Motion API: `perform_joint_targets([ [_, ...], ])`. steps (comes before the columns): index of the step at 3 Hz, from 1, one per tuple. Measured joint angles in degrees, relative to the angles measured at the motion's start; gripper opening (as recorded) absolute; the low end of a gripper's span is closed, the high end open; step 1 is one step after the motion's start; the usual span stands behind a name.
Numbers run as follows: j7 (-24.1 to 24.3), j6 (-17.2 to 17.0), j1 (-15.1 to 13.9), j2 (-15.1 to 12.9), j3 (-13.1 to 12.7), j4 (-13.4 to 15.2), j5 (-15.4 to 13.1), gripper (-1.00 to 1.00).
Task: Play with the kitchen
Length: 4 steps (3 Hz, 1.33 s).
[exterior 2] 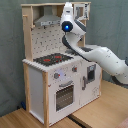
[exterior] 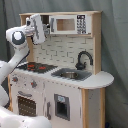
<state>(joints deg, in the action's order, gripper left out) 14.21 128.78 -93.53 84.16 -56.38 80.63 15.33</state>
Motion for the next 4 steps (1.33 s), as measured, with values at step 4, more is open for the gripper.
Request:
perform_joint_targets([
  [4, 1.79, -10.33, 7.57, 0.5, 4.8, 14.23, -3.17, -1.0],
])
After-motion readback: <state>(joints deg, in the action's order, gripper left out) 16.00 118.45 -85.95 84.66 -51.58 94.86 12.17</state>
